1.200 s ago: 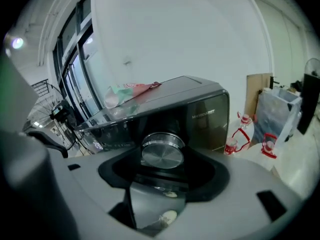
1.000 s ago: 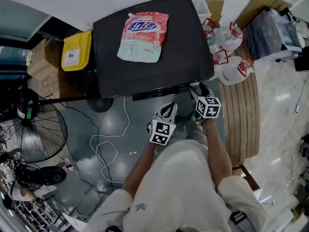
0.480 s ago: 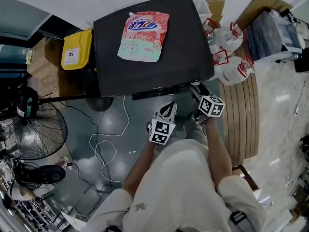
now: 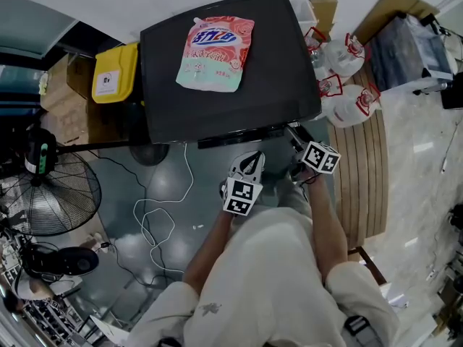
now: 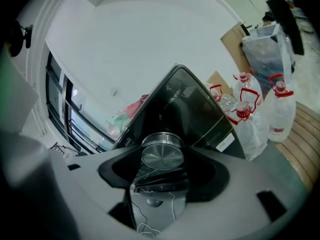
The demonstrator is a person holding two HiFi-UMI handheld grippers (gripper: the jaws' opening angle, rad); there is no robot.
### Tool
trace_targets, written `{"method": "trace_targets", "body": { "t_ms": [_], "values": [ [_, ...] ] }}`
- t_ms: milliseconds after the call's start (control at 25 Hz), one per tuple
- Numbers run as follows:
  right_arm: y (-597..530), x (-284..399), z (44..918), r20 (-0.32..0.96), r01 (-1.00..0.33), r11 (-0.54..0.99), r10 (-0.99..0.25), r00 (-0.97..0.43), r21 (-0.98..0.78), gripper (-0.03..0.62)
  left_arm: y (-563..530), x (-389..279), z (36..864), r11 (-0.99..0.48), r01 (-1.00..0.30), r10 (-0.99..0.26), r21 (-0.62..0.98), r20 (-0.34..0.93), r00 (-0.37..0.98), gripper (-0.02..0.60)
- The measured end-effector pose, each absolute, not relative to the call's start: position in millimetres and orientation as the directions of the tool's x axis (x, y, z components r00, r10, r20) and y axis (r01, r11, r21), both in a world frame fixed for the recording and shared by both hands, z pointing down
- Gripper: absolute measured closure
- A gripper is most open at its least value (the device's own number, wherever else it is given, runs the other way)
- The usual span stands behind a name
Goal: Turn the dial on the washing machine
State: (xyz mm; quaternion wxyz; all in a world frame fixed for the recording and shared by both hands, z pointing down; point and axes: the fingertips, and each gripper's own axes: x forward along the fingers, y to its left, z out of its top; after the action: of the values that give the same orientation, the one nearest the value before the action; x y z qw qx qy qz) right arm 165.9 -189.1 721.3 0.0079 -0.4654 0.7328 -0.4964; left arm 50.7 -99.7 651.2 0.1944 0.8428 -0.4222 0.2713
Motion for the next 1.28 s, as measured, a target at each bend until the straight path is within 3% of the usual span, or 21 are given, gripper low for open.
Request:
{"method": "trace_targets", "body": {
  "t_ms": [440, 920, 1080, 1280],
  "values": [
    [-191, 160, 713, 0.377, -0.542, 0.023, -0.694, -0.614, -0.840, 0.318, -100, 51, 650, -0.564, -0.820, -0.605, 0.101, 0.626, 0.493, 0.568],
    [-190, 163, 713, 0.372, -0.539, 0.018, -0.704, -0.605, -0.842, 0.313, -99, 52, 649, -0.561, -0.822, -0.611, 0.096, 0.622, 0.489, 0.568],
    [-190, 165, 713, 0.387, -0.564, 0.028, -0.701, -0.600, -0.825, 0.298, -99, 51, 648, -0.557, -0.825, -0.616, 0.094, 0.620, 0.486, 0.569],
    [-181, 177, 715, 0.475, -0.722, 0.105, -0.687, -0.550, -0.684, 0.293, -105, 43, 643, -0.533, -0.840, -0.636, 0.103, 0.606, 0.477, 0.569]
  ]
}}
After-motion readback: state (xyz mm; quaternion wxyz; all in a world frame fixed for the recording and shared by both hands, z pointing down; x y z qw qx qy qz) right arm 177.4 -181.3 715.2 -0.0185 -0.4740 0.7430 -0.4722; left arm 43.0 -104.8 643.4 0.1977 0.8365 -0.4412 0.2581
